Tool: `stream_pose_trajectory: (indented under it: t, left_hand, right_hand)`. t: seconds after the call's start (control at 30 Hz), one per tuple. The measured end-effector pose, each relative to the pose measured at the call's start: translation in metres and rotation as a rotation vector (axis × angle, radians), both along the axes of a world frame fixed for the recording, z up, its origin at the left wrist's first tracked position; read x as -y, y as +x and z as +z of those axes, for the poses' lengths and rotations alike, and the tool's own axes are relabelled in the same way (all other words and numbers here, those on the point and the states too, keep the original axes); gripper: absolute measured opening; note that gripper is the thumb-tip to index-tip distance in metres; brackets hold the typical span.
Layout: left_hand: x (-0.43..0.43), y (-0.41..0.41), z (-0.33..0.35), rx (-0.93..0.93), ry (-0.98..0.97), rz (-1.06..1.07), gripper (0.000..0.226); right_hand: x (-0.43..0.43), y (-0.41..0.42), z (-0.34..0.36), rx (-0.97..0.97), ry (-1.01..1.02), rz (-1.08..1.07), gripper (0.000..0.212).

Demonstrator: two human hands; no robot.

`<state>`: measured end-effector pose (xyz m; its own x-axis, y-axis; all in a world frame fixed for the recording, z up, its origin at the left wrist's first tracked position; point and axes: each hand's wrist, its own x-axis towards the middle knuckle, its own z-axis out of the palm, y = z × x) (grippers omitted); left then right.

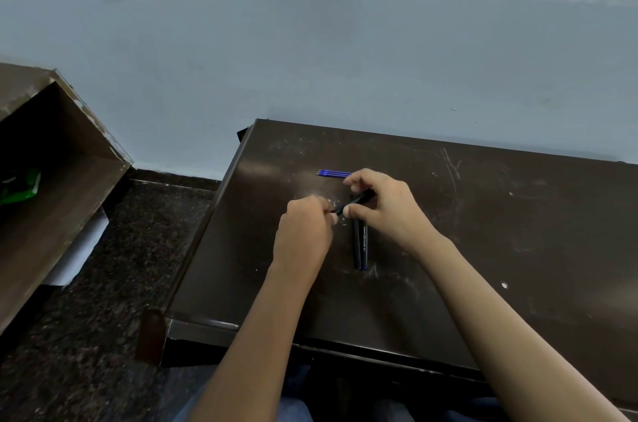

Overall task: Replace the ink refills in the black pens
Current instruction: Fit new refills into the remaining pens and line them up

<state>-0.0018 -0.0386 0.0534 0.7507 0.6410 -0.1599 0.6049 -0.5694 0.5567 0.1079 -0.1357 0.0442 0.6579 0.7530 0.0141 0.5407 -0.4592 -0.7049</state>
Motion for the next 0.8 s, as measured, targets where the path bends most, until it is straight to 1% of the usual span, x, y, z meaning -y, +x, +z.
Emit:
stream_pose_trajectory:
  t: [0.07,0.17,0.27,0.37,0.53,0.6,0.67,0.73,0.8]
  left_hand:
    - [0.002,0.000,-0.004,0.029,-0.034,0.011,0.025]
    - [0.002,-0.003,-0.011,0.052,-0.035,0.055,0.021]
    - [0.003,-0.003,-0.017,0.038,-0.035,0.067,0.020]
    - [0.000,0.006,-0.020,-0.004,-0.051,0.087,0.020]
    - [0.001,0.024,-0.028,-0.091,0.007,0.098,0.020]
    - [0.004,0.027,-0.037,-0.115,-0.002,0.097,0.022]
    - [0.008,0.028,-0.045,-0.125,-0.003,0.094,0.023]
    - [0.011,0.030,-0.050,-0.138,0.020,0.074,0.023]
    - [0.013,0.032,-0.052,-0.145,0.041,0.057,0.023]
  right_hand:
    - [0.003,0.004,-0.004,0.013,-0.016,-0.065,0.042]
    - [0.010,0.012,-0.012,-0.022,-0.108,-0.191,0.037]
    - [0.018,0.016,-0.020,-0.115,-0.218,-0.240,0.033]
    - [0.019,0.014,-0.027,-0.163,-0.273,-0.257,0.036]
    - [0.012,0.003,-0.039,-0.171,-0.320,-0.262,0.041]
    - [0.010,-0.001,-0.043,-0.174,-0.312,-0.258,0.042]
    - [0.009,-0.005,-0.046,-0.176,-0.298,-0.258,0.048]
    - [0.008,-0.007,-0.048,-0.166,-0.291,-0.254,0.054]
    - [0.007,-0.010,-0.050,-0.156,-0.292,-0.246,0.055]
